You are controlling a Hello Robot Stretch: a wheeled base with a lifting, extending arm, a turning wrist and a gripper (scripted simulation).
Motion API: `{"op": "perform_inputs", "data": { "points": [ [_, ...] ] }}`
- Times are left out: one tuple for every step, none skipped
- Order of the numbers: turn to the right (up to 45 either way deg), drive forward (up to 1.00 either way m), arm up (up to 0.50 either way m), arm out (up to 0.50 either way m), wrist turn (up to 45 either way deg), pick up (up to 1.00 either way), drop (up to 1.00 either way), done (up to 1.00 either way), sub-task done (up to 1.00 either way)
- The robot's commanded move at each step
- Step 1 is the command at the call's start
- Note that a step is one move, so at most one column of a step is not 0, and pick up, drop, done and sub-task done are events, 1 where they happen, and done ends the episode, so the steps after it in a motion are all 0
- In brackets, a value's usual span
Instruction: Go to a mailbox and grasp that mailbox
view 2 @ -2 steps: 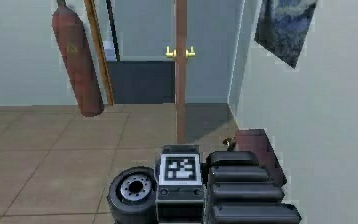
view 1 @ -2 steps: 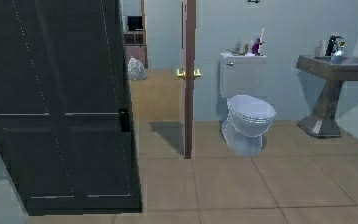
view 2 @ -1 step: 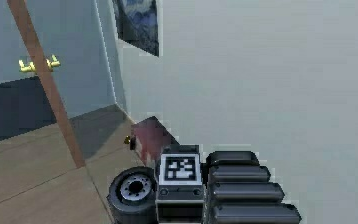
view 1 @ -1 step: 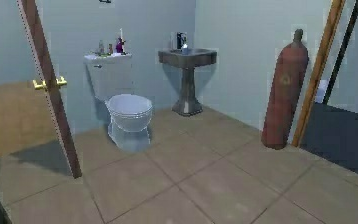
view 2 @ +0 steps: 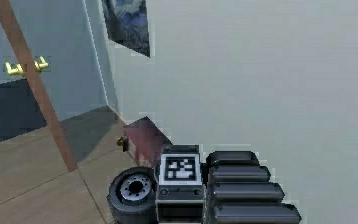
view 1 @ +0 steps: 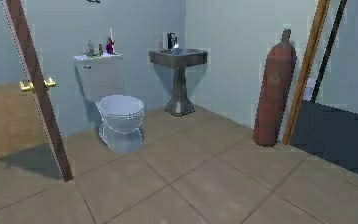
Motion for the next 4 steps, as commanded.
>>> {"op": "perform_inputs", "data": {
  "points": [
    [-45.0, 0.00, 0.00, 0.00, 0.0, 0.00, 0.00, 0.00, 0.00],
    [-45.0, 0.00, 0.00, 0.00, 0.0, 0.00, 0.00, 0.00, 0.00],
    [-6.0, 0.00, 0.00, 0.00, 0.0, 0.00, 0.00, 0.00, 0.00],
    [0.0, 0.25, 0.00, 0.00, 0.0, 0.00, 0.00, 0.00, 0.00]
  ]
}}
